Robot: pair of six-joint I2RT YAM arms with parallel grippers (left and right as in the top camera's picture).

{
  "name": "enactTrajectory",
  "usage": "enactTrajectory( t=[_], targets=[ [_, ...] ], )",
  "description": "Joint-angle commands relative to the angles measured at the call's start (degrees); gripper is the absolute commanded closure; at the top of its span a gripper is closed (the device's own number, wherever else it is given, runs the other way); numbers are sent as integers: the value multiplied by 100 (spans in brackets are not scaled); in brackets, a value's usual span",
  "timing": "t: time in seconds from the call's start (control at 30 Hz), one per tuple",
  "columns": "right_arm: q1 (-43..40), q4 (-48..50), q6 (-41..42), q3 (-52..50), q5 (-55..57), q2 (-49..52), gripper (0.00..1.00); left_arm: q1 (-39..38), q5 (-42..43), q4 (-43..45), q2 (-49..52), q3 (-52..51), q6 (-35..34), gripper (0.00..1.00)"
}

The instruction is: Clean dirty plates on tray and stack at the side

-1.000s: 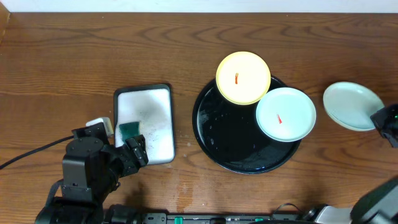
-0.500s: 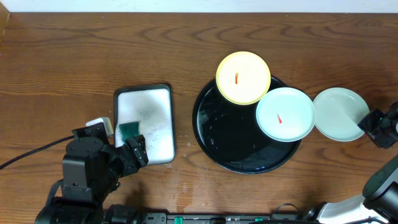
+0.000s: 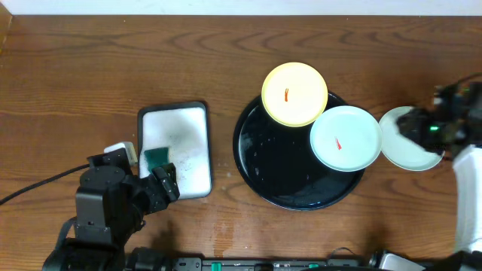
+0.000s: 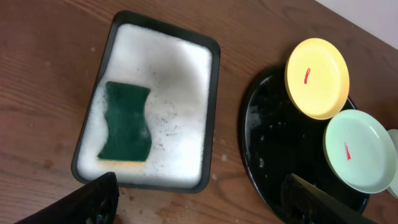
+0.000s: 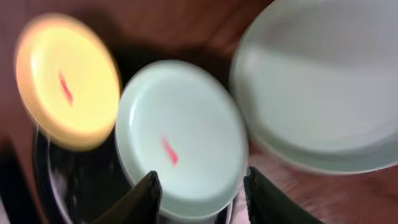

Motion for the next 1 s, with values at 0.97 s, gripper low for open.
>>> enactTrajectory(
  t=[0.97],
  targets=[
    [1561,542,337,-1241,750,107,99,26,31,7,-2,79,57,16]
  ],
)
